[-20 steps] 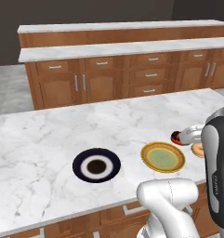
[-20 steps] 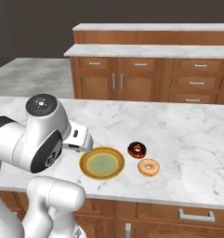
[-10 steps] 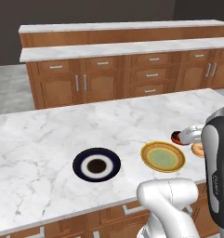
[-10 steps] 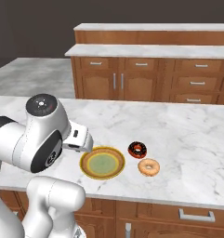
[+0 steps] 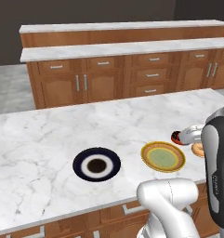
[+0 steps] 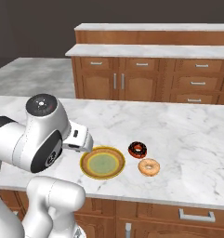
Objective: Place the pastries on the plates.
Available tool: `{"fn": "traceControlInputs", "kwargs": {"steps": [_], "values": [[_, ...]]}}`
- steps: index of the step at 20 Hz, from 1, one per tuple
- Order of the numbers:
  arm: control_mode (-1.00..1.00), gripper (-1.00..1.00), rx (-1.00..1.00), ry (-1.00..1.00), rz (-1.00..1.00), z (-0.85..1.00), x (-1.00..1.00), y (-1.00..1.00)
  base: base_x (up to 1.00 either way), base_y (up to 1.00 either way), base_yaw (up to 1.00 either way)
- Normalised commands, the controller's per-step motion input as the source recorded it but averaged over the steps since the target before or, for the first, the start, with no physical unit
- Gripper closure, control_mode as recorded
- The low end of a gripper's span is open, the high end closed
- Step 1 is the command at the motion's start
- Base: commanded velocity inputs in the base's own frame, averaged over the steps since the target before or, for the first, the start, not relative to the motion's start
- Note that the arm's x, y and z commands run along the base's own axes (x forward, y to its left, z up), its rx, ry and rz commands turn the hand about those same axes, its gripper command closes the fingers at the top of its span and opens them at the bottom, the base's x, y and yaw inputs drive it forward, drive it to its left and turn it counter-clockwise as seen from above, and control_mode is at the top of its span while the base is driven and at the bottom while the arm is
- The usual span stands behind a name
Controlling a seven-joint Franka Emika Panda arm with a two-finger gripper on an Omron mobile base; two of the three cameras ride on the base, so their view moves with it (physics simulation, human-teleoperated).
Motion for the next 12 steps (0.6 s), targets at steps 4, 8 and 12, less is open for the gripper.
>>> {"fn": "traceControlInputs", "kwargs": {"steps": [4, 8, 12], "values": [[-1.0, -1.0, 0.0, 0.08, 0.0, 0.03, 0.06, 0.0, 0.0, 0.0, 0.0], [-1.0, -1.0, 0.0, 0.19, 0.0, 0.08, 0.26, -0.09, 0.0, 0.0, 0.0], [-1.0, -1.0, 0.0, 0.22, 0.0, 0.03, 0.28, -0.34, 0.0, 0.0, 0.0]]}}
